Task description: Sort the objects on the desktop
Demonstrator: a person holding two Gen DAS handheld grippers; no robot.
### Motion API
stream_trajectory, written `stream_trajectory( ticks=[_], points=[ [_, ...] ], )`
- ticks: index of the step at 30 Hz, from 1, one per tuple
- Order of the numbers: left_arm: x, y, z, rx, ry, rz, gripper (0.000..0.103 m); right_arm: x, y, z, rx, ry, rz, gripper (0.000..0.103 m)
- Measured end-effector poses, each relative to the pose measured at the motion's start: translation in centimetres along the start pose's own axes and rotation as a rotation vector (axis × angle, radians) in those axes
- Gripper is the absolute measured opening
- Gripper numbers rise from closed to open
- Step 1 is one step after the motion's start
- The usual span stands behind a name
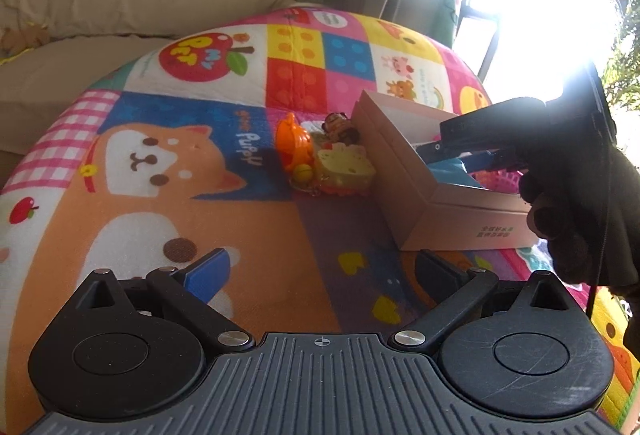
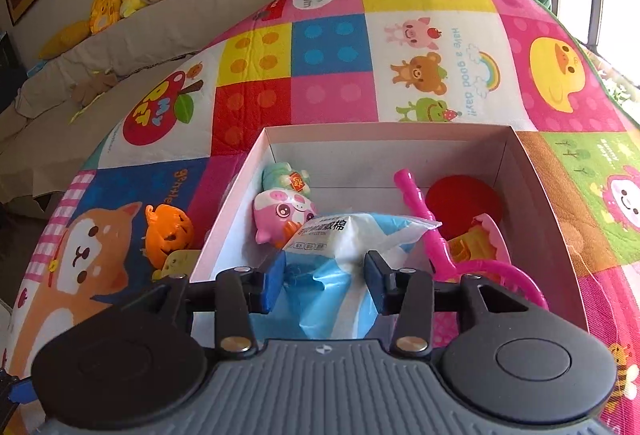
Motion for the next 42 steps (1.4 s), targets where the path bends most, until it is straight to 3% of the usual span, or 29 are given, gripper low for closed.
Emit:
stream_trajectory(
  ticks=[3,6,11,12,13,14,17,21,23,26,29,35,38,42],
  points=[
    [0.1,1.2,-0.3,0.007,-0.027,-0.044,0.103,1.3,-0.4,0.3,-0.011,0.021,-0.048,0.051],
    [-0.3,2.1,-0.5,0.012,-0.051,-0.095,0.103,3.4,-0.5,-0.3,0.017,-0.014,-0.02,0.052],
    [-0.6,2.7,-0.4,0.051,-0.051,-0.08,0.103,5.2,1.7,-3.4,0.099,-0.061,-0.008,0.052],
    [-0.6,2.9,-0.4,0.063,-0.051,-0.077,0.103,5.1,2.7,-4.3,0.13,-0.06,-0.002,0.05],
    [-0.6,3.1,-0.4,0.076,-0.048,-0.075,0.103,4.7,3.8,-5.3,0.155,-0.05,-0.019,0.041],
    [-0.7,3.3,-0.4,0.093,-0.045,-0.073,0.103,3.9,4.9,-6.2,0.168,-0.026,-0.045,0.032],
    [-0.7,4.0,-0.4,0.139,-0.04,-0.054,0.103,1.1,7.6,-8.3,0.204,0.03,-0.064,0.029],
    [-0.5,4.1,-0.5,0.154,-0.05,-0.033,0.103,-5.2,9.7,-9.8,0.266,0.13,0.028,0.029],
    [-0.5,4.1,-0.5,0.162,-0.05,-0.027,0.103,-8.2,9.8,-10.1,0.314,0.161,0.103,0.021],
    [-0.6,4.6,-0.5,0.191,-0.04,-0.018,0.103,-11.3,9.5,-10.4,0.375,0.177,0.206,0.016],
    [-0.6,4.9,-0.5,0.211,-0.037,-0.008,0.103,-13.4,9.2,-10.4,0.377,0.219,0.236,0.016],
    [-0.5,4.7,-0.5,0.205,-0.04,0.0,0.103,-12.7,10.1,-8.8,0.382,0.255,0.196,0.015],
    [-0.5,4.8,-0.5,0.212,-0.039,0.002,0.103,-11.3,11.0,-7.5,0.376,0.275,0.135,0.015],
    [-0.4,4.8,-0.5,0.211,-0.042,0.002,0.103,-9.7,12.4,-4.3,0.329,0.365,0.03,0.014]
  ],
)
Point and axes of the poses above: each gripper's, at about its wrist camera, not at the fingertips, and x roughly against the way its jaws point, y to its left, z to its underside, the point moved 8 cm from there along -x, roughly the way its jaws point, and after that the axes turned 8 degrees about x, right-handed, at the moved point
